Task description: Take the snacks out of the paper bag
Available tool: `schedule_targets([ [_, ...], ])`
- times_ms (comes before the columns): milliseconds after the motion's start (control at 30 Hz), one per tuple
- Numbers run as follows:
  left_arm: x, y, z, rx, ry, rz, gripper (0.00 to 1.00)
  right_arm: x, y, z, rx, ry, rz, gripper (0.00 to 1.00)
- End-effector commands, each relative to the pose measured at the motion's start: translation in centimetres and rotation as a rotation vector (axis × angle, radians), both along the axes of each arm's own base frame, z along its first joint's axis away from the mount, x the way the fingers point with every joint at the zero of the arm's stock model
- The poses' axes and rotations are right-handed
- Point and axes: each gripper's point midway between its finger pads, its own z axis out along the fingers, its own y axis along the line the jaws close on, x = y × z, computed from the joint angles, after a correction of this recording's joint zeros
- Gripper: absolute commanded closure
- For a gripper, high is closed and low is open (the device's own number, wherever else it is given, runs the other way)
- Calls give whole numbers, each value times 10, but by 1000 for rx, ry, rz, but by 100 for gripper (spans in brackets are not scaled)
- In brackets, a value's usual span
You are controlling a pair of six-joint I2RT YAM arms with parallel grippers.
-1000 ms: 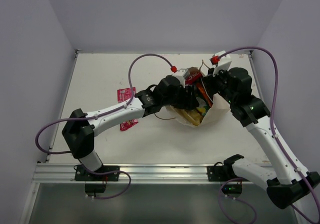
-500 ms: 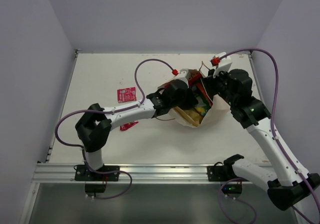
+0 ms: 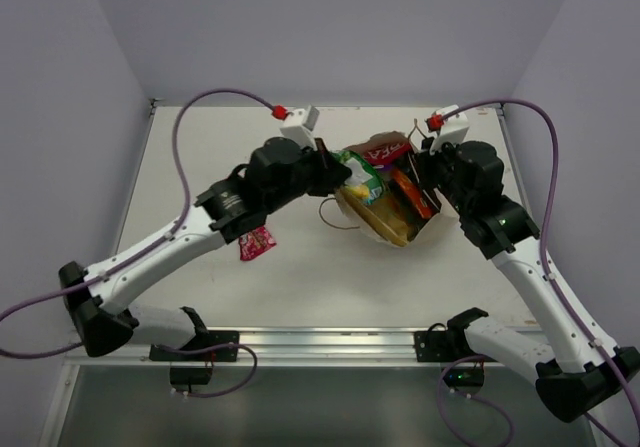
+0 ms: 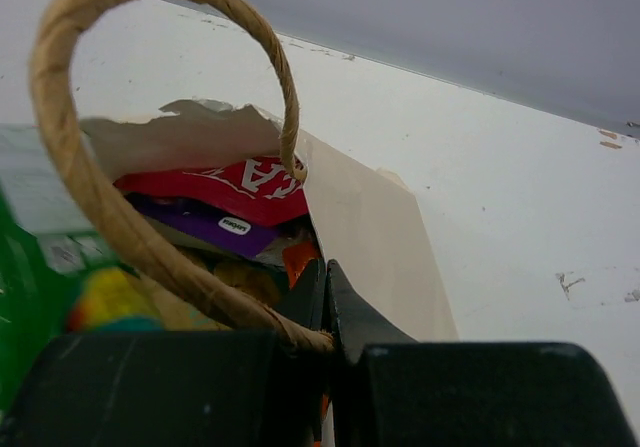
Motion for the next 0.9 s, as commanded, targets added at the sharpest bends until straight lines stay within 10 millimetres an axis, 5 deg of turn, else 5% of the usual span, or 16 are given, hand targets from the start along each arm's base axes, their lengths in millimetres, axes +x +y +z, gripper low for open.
schedule_targets([
  [0,28,77,30,37,-71,182,100,-1,-11,-1,-11,2,-58,100],
  [200,72,202,21,98,-87,445,100,-2,-14,3,-13,-13,-62,100],
  [267,84,228,-3,137,-56,488,100,-3,-14,4,-14,-15,-62,100],
  [300,98,258,-6,135,-61,560,100,-3,-15,5,-15,-16,-63,100],
  [500,149,332,-88,104,44,680,100,-4,-13,6,-19,-14,-50,100],
  [567,166,343,-106,68,52,673,100,-3,-12,4,-25,-6,-46,100],
  [667,168,368,-135,64,88,751,100,-3,-9,5,-22,-5,-34,100],
  [767,144,382,-167,58,173,825,59,-3,-7,5,-19,-3,-22,100],
  [800,137,382,-170,57,181,829,34,-3,-6,6,-19,-3,-19,100],
  [867,120,379,-171,68,178,819,20,-2,-6,5,-26,-2,-13,100],
])
